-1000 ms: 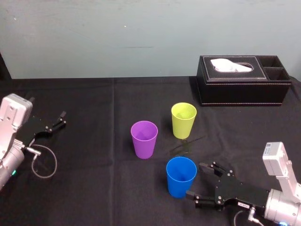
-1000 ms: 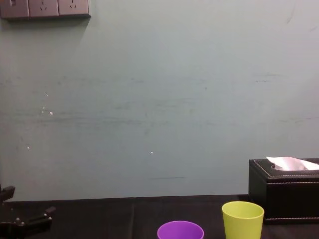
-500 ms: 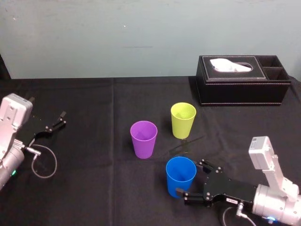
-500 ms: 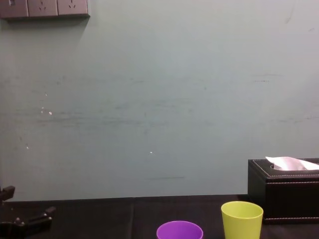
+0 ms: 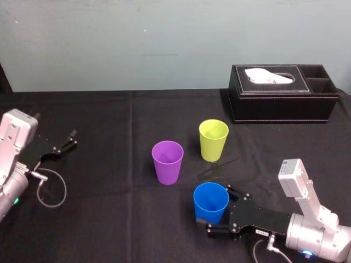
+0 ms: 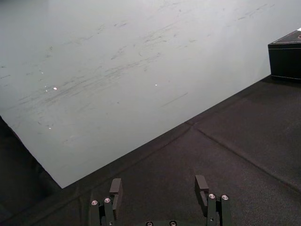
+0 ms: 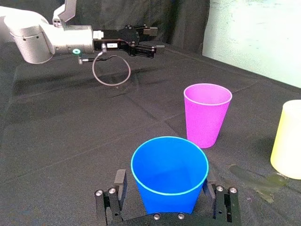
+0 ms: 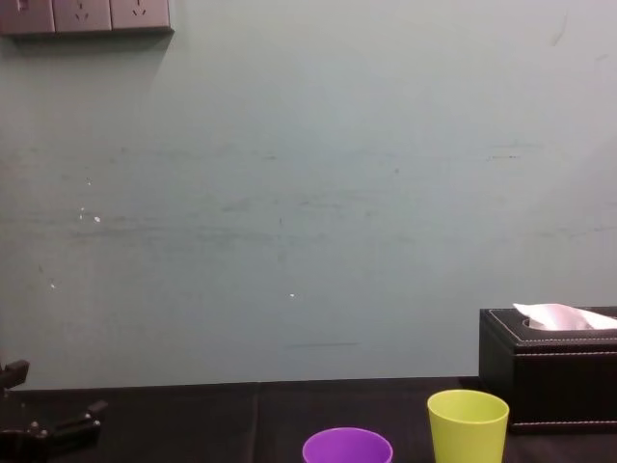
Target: Stack the three plastic cups sequentially using one hand.
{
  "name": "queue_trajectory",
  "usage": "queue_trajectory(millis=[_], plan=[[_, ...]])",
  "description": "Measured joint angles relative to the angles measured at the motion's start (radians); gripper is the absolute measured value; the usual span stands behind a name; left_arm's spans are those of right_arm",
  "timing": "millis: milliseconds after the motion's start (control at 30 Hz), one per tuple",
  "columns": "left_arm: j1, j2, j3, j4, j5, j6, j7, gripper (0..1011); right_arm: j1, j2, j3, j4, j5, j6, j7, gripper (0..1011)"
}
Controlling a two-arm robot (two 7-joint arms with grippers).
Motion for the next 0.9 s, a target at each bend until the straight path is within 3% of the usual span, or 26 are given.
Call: queue_trajectory(millis=[133,400,900], plan=[[0.0,0.0,0.0,0.0,0.0,0.0,0.0,1011,-0.001,0.001,0.001,-0.001,0.001,0.0,0.0,956],[0.0,0.0,0.0,0.0,0.0,0.0,0.0,1011,-0.002,0.002,0.003,-0.002,0.004,-0.001,0.001,765],[0.0,0.0,0.0,0.0,0.0,0.0,0.0,1011,-0.004,0.003,0.004,-0.003,0.005,-0.002,0.002,729]])
